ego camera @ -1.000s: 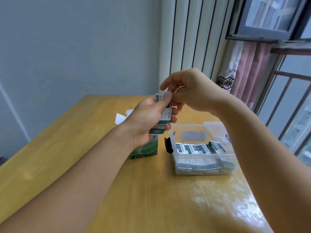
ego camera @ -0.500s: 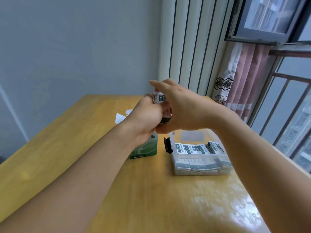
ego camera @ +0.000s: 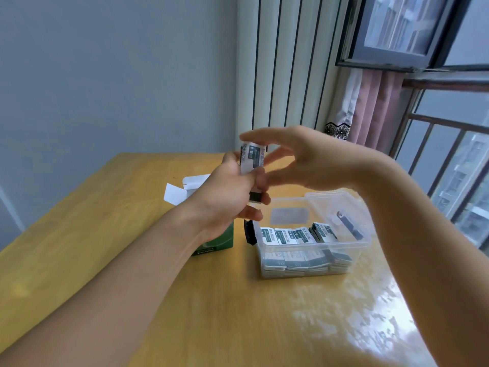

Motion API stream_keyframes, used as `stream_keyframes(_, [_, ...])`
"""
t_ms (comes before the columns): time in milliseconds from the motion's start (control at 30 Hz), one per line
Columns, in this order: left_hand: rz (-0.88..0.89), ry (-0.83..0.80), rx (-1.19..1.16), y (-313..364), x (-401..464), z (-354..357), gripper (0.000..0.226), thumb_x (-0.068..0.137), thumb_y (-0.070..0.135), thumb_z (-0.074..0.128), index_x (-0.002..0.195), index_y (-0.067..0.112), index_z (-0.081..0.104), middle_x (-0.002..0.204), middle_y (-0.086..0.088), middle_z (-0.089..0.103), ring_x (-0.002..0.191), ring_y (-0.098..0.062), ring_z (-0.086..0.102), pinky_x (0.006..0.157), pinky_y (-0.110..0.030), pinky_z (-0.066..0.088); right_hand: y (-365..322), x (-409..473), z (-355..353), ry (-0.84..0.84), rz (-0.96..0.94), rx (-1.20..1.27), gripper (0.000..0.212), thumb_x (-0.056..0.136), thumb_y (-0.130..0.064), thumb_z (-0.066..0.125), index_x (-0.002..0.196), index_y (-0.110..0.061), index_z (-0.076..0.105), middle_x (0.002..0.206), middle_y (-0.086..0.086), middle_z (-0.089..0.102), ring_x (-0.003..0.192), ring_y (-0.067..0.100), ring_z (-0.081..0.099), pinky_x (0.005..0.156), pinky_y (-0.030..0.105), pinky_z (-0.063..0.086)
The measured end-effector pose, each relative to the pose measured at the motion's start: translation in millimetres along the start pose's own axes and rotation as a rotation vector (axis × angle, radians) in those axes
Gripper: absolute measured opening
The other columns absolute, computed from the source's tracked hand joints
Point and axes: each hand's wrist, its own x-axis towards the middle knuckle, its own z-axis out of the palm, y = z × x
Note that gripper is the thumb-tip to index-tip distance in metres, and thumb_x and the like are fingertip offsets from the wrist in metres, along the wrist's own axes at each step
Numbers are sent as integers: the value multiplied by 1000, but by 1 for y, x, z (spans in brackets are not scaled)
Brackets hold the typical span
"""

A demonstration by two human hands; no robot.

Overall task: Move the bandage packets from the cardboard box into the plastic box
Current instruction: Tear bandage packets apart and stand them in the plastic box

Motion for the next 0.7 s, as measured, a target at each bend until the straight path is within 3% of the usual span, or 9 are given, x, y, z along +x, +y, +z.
stream_keyframes(133, [22,-22,58,-4,1,1,25,105,11,49,129,14,42,83,-8,60,64,-13,60,50,-24,48,1,-5,-7,72,-3,-9,49,103,-14,50,147,-33,44,132,-10,57,89,10,71,73,32,62])
stream_keyframes(333, [12,-63,101,-12,0,10,26,105,15,50,130,10,41,84,-9,59,66,-14,61,52,-23,49,6,0,-1,141,-37,-88,33,98,-3,58,112,-28,73,99,-11,70,67,12,72,63,29,61])
stream_keyframes(500, [32,-83,159,-15,-2,16,29,105,12,49,133,13,40,88,-11,61,71,-13,67,58,-26,55,9,-2,-3,101,-13,-53,27,95,3,59,98,-20,73,91,-12,70,62,8,72,62,27,61])
stream_keyframes(700, [27,-50,336,-9,-3,22,37,104,45,39,135,25,38,109,-3,65,93,-18,67,65,-32,60,28,-16,-28,33,81,-116,20,95,-4,60,103,-19,69,92,-7,69,67,10,71,64,30,62])
